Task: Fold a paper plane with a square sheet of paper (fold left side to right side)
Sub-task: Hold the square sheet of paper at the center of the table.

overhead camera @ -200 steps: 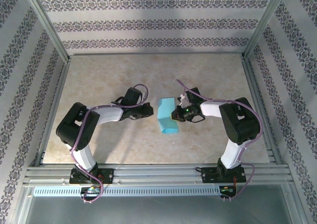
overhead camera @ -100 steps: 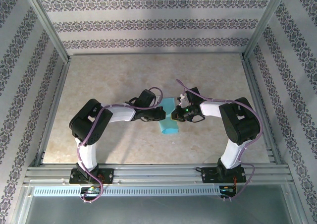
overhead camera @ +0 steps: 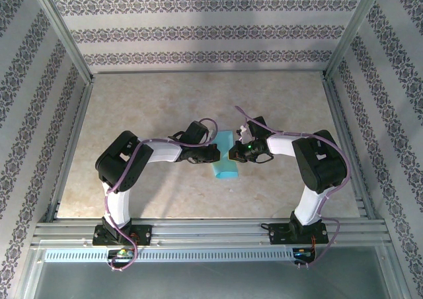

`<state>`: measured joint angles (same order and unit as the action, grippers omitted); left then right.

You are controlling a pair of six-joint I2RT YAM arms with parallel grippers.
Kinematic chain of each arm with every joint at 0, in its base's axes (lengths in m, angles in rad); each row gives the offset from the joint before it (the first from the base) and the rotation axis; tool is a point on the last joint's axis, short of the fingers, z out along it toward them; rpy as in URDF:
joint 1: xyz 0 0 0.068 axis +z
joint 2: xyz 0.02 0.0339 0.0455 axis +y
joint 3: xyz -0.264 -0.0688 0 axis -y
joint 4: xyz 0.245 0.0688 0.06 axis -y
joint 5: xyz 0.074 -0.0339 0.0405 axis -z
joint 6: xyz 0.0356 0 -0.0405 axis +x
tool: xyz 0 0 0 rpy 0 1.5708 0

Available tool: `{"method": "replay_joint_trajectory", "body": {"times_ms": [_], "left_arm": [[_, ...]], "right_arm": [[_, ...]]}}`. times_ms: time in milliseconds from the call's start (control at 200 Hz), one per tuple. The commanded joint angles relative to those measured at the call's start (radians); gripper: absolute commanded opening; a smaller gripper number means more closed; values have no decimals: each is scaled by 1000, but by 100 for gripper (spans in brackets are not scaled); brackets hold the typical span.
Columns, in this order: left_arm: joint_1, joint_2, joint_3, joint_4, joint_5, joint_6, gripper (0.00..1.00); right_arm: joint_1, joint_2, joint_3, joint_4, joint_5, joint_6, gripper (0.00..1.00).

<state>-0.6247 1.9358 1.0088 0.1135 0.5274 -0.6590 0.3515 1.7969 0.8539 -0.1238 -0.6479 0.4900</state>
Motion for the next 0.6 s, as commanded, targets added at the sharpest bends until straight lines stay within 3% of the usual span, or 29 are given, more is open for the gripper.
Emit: {"method": "replay_joint_trajectory", "body": {"times_ms": [0,320,595], "left_arm": [[0,31,10,-44,-13,-1,0],[-1,39,16,-56,-11,-1,0],[-1,42,16,-53,-10,-1,0]], "right_arm": [[8,18,0,-76,53,-5,0],[9,-89,49,-34,-19,42,0],[21,-13,104,61,-52,85,0]]}}
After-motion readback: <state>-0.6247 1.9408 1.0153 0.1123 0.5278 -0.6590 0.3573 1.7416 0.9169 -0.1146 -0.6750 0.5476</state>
